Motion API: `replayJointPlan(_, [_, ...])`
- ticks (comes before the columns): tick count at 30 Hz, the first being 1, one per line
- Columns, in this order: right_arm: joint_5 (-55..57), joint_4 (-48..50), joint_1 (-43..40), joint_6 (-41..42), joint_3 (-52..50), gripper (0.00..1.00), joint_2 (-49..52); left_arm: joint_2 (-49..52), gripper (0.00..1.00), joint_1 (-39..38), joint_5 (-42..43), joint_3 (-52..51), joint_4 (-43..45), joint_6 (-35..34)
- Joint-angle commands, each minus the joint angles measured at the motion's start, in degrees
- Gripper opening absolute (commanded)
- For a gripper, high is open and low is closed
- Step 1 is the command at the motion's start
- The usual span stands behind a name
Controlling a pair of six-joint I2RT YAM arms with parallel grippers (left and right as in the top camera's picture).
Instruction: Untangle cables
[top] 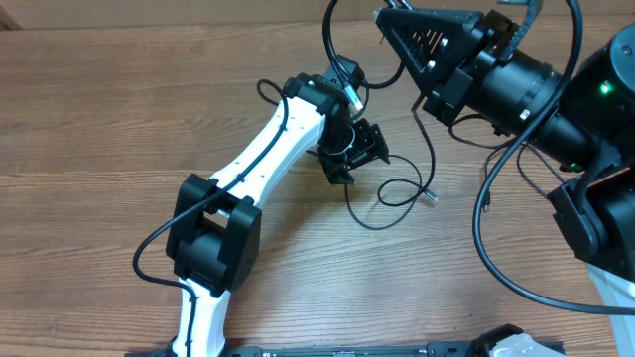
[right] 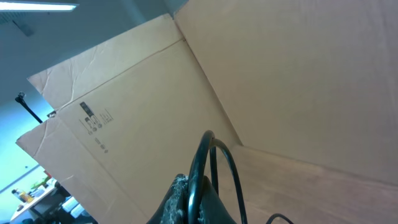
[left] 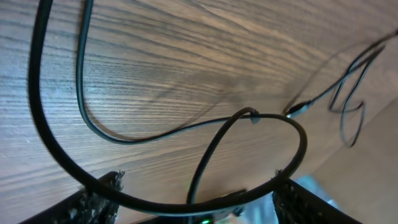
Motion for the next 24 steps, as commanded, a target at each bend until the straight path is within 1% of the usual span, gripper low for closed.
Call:
replayJointPlan(1, [-0.9, -0.5, -0.2, 0.0, 0.8, 0.04, -1.2, 0.5, 0.71, -0.1, -0.6, -0.8, 0.9, -11.9])
replayJointPlan(3, [-0.9, -0.9, -0.2, 0.0, 0.8, 0.04, -1.2, 0.5, 0.45, -0.1, -1.3, -0.8, 2.1, -12.7])
replayJointPlan(4, [-0.9, -1.1, -0.2, 0.0, 0.8, 0.04, -1.2, 0.5, 0.35, 0.0, -2.1, -0.8, 3.0, -12.8])
replayJointPlan(6, [-2.3, -0.8, -0.2, -0.1, 0.8, 0.04, -1.2, 0.5, 0.18, 0.0, -4.4, -0.8, 5.2, -12.5])
replayJointPlan(8, [-7.5, 1.8, -0.2, -2.5, 0.8, 0.04, -1.2, 0.5, 0.10, 0.0, -7.5, -0.8, 6.8, -12.5])
replayJointPlan(11, [-16.7, 9.4, -0.2, -3.4, 0.8, 0.04, -1.6, 0.5, 0.05, 0.0, -12.0, -0.8, 7.8, -12.5])
replayJointPlan(14, [-22.3, 18.7, -0.2, -2.9, 0.8, 0.04, -2.1, 0.5, 0.04, 0.0, -15.2, -0.8, 7.8, -12.5])
replayJointPlan(18, [-22.3, 27.0, -0.2, -3.0, 0.8, 0.04, -3.1, 0.5, 0.04, 0.0, -19.8, -0.8, 7.7, -11.5])
replayJointPlan(20, [-22.3, 30.3, -0.2, -2.9, 0.8, 0.04, -3.4, 0.5, 0.04, 0.1, -20.9, -0.9, 7.8, -11.5])
replayJointPlan(22, [-22.3, 34.2, -0.2, 0.1, 0.8, 0.04, -3.5, 0.5, 0.04, 0.1, -21.6, -0.9, 7.8, -11.5])
replayJointPlan(24, [-22.3, 38.6, -0.2, 6.5, 0.8, 0.04, -3.5, 0.5, 0.04, 0.1, -21.9, -0.9, 8.4, -11.3])
